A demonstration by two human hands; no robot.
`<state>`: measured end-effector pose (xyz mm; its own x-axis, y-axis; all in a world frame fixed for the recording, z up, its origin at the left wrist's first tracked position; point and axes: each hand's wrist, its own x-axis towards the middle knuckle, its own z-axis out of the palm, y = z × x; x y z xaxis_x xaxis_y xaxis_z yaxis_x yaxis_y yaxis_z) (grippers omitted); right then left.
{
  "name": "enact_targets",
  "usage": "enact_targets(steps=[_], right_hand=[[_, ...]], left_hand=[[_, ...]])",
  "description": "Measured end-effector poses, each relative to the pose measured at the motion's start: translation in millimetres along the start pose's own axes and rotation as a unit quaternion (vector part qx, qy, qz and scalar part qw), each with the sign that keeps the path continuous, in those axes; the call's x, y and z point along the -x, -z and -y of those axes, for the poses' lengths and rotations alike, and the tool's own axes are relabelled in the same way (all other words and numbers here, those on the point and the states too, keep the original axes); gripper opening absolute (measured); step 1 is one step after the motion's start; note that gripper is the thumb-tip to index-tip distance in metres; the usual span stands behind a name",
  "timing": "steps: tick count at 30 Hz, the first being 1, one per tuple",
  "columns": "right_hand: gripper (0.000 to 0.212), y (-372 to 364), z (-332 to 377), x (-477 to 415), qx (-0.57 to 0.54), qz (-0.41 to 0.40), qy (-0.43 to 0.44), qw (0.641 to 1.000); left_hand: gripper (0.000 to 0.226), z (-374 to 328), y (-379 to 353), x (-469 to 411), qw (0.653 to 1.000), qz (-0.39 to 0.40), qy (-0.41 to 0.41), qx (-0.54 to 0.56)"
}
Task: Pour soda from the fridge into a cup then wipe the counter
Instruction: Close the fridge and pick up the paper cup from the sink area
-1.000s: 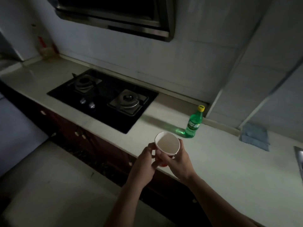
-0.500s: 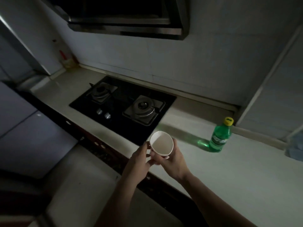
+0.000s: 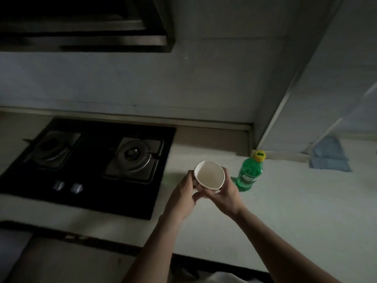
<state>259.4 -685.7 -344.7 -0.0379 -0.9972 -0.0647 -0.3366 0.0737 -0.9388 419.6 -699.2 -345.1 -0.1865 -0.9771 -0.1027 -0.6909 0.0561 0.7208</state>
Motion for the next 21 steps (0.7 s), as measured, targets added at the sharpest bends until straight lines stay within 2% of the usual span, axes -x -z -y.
enact_targets(steps=[5,9,13,21], right_hand=[[0.083,-10,-3,-19,0.034,-0.086,-0.022,0.996],[0.083,-26,-18,-18,0.012,-0.150,-0.064,0.986],[0.081,-32,-23,-17,-0.013,-0.143,-0.070,0.987],[0.084,-30,-25,-49,0.041,-0.113,-0.058,0.991]], left_hand=[[0.055,18,0,-44,0.997,0.052,-0.060,-0.005],[0.054,29,-2,-60,0.990,0.095,-0.101,-0.026],[0.057,34,-5,-61,0.988,0.103,-0.105,-0.045],[0.062,29,-6,-69,0.996,0.066,-0.057,-0.014]])
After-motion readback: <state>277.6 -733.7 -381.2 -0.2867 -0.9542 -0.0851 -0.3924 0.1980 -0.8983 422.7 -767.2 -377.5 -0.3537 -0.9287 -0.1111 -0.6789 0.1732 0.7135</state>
